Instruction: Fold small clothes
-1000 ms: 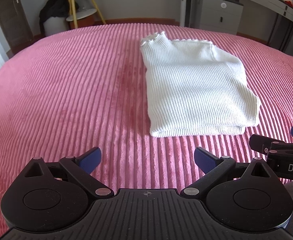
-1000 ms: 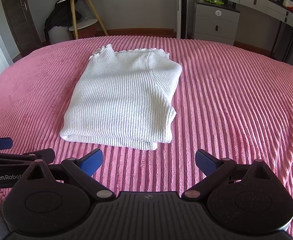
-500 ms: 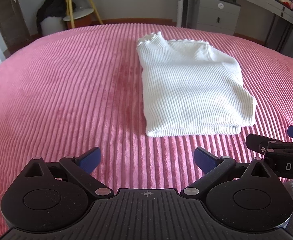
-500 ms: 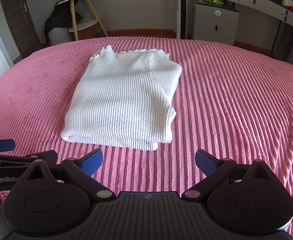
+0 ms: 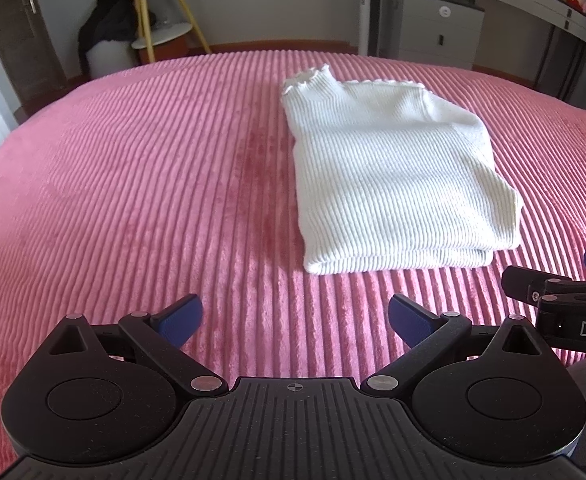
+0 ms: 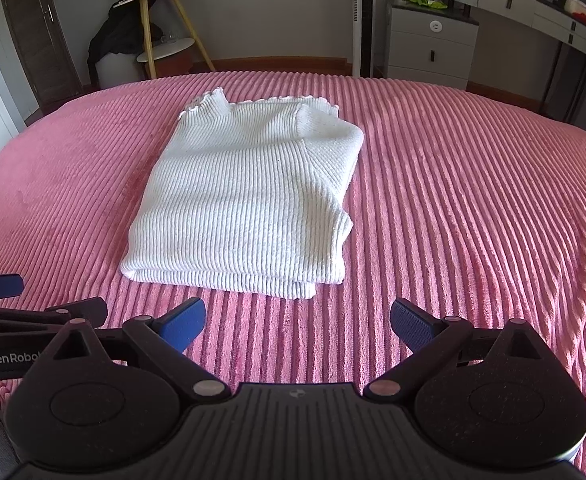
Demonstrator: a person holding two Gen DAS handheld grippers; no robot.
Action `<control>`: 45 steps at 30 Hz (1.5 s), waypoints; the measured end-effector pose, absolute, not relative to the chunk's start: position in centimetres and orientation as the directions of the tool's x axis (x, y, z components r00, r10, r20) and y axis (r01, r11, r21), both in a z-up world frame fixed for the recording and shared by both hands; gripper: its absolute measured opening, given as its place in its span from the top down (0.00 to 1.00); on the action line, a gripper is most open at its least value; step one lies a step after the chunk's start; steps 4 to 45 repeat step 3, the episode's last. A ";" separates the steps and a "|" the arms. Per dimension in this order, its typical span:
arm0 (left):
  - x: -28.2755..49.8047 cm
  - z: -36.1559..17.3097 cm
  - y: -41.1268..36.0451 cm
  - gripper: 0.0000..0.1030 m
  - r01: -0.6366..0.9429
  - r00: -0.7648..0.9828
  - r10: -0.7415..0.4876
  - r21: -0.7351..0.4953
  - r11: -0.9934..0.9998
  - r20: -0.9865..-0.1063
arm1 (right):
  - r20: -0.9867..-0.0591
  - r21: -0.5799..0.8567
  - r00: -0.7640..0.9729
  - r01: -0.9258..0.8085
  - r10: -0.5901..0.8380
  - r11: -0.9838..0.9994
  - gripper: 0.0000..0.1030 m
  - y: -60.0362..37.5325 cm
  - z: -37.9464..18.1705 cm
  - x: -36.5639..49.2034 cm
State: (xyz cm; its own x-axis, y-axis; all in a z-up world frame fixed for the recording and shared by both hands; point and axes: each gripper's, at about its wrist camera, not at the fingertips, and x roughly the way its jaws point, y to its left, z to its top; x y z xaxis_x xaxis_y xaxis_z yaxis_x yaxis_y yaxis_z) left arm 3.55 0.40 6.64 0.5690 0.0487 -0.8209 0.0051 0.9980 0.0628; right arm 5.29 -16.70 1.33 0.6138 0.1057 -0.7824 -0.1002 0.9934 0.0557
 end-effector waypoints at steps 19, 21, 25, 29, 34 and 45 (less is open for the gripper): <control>3.4 6.7 0.3 0.01 0.010 0.570 0.044 0.060 0.998 -0.820 | -0.781 0.048 0.617 -0.101 0.100 0.994 0.04 -16.6 1.3 5.2; 3.4 6.7 0.3 0.01 0.010 0.570 0.044 0.060 0.998 -0.820 | -0.781 0.048 0.617 -0.101 0.100 0.994 0.04 -16.6 1.3 5.2; 3.4 6.7 0.3 0.01 0.010 0.570 0.044 0.060 0.998 -0.820 | -0.781 0.048 0.617 -0.101 0.100 0.994 0.04 -16.6 1.3 5.2; 3.4 6.7 0.3 0.01 0.010 0.570 0.044 0.060 0.998 -0.820 | -0.781 0.048 0.617 -0.101 0.100 0.994 0.04 -16.6 1.3 5.2; 3.4 6.7 0.3 0.01 0.010 0.570 0.044 0.060 0.998 -0.820 | -0.781 0.048 0.617 -0.101 0.100 0.994 0.04 -16.6 1.3 5.2; 3.4 6.7 0.3 0.01 0.010 0.570 0.044 0.060 0.998 -0.820 | -0.781 0.048 0.617 -0.101 0.100 0.994 0.04 -16.6 1.3 5.2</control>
